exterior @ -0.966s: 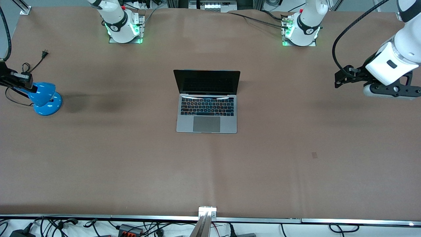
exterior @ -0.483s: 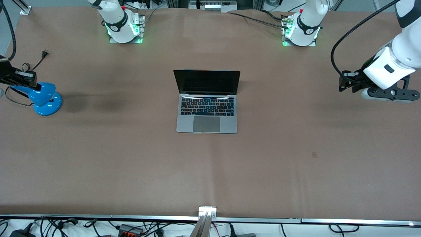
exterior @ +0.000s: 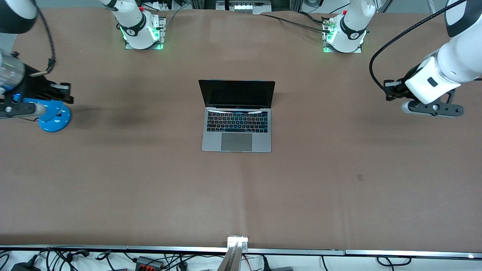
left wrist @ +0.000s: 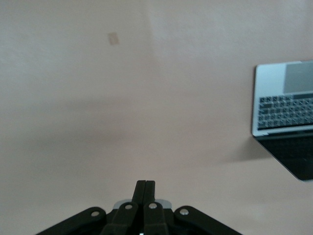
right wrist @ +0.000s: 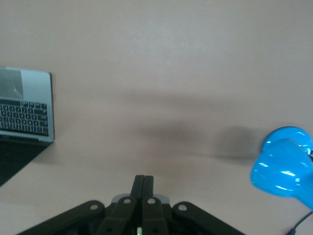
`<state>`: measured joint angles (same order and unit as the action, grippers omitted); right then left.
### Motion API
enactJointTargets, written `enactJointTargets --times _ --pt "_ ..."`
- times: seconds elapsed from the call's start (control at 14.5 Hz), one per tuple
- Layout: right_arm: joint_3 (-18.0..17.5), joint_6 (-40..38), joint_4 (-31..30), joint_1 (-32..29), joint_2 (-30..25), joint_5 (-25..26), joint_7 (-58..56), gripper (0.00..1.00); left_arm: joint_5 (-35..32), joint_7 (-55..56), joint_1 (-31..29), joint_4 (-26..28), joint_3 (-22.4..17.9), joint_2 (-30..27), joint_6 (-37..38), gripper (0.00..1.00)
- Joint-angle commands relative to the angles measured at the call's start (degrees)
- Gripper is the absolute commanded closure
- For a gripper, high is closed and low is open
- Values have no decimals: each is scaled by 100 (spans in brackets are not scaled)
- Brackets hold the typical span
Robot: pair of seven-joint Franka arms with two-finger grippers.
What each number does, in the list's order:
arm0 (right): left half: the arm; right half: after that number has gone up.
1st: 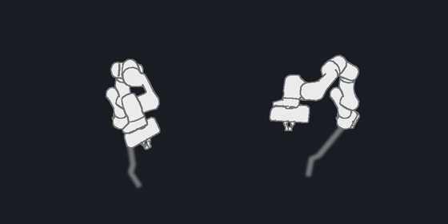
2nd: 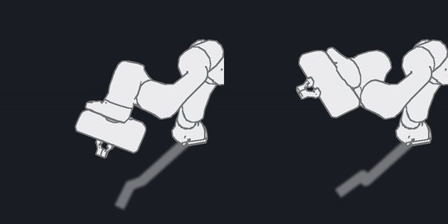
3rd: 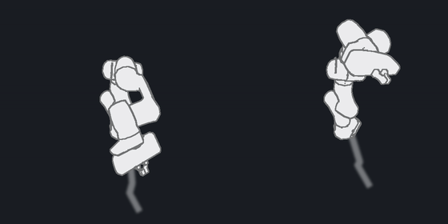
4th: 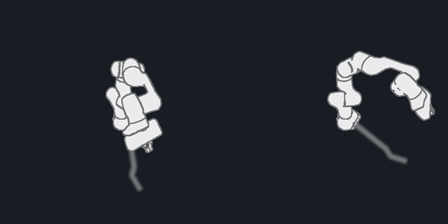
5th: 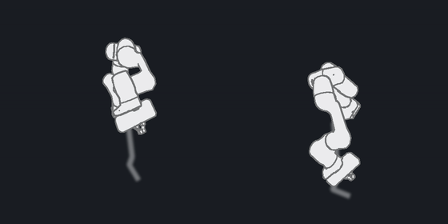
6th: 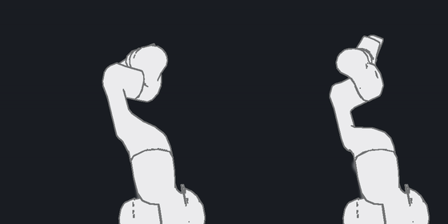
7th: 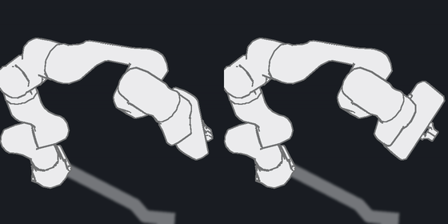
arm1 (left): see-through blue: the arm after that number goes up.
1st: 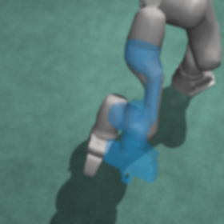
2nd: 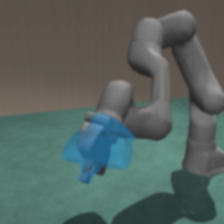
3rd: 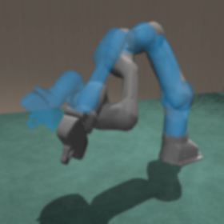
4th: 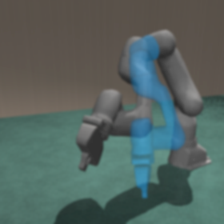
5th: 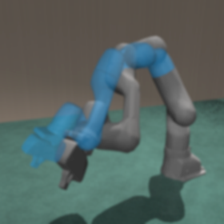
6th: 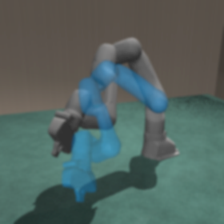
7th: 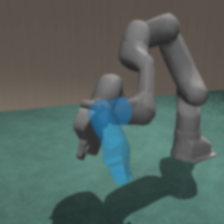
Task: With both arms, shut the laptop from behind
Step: 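Move both grippers toward the laptop screen's back edge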
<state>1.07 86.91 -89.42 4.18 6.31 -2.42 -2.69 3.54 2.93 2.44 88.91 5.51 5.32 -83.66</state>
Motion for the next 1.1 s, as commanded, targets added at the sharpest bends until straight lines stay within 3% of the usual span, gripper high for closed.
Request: enactJointTargets --times 0.0,0.41,0.69,0.83,1.03 --pt "34 1 -391 257 -174 -126 285 100 147 -82 151 -102 -7 48 165 99" --pt "25 27 -796 548 -262 -408 770 100 199 -39 484 -58 -7 196 289 99" --pt "16 89 -1015 917 -280 -443 770 100 1226 -12 556 161 -7 391 245 99" --pt "25 107 -1322 935 -315 -846 778 100 1543 6 617 345 28 382 210 99" --pt "16 325 -1892 988 -682 -979 918 100 1624 216 767 740 439 321 -18 99"
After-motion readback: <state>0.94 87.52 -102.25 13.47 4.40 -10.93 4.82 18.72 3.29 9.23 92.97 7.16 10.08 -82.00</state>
